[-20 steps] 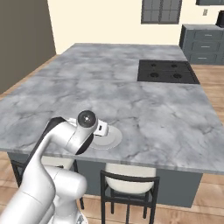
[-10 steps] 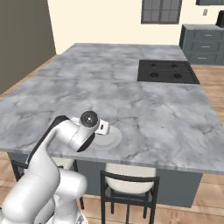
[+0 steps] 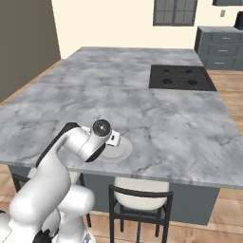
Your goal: Start the toaster. Once the lever pops up, take the bread to the plate on the dining counter.
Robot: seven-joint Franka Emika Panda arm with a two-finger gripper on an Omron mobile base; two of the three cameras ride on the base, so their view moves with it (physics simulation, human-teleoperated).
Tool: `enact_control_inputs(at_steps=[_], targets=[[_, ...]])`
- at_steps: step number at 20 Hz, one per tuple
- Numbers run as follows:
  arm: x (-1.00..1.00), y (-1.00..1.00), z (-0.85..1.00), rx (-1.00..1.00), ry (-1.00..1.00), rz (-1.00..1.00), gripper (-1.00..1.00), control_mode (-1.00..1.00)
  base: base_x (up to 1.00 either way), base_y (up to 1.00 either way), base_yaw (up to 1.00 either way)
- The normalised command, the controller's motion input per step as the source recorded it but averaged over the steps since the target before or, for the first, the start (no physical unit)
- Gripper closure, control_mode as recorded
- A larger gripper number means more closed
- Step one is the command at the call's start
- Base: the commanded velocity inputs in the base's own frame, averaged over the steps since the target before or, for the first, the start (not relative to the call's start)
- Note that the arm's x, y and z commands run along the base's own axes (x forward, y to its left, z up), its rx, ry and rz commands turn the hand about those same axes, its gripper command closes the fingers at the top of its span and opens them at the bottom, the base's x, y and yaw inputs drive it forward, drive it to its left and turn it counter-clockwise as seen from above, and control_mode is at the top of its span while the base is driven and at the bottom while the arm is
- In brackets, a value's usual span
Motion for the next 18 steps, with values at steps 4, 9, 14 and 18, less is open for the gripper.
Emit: enact_control_inputs(at_steps=[4, 9, 14, 18], targets=[[0.12, 0.00, -0.28, 0.00, 0.00, 0.00, 1.00, -1.00, 0.00, 0.00, 0.00], [0.08, 0.00, -0.20, 0.00, 0.00, 0.00, 1.00, -1.00, 0.00, 0.00, 0.00], [0.10, 0.00, -0.09, 0.00, 0.00, 0.00, 1.00, -1.00, 0.00, 0.00, 0.00], [0.30, 0.00, 0.00, 0.00, 0.00, 0.00, 1.00, -1.00, 0.00, 0.00, 0.00]])
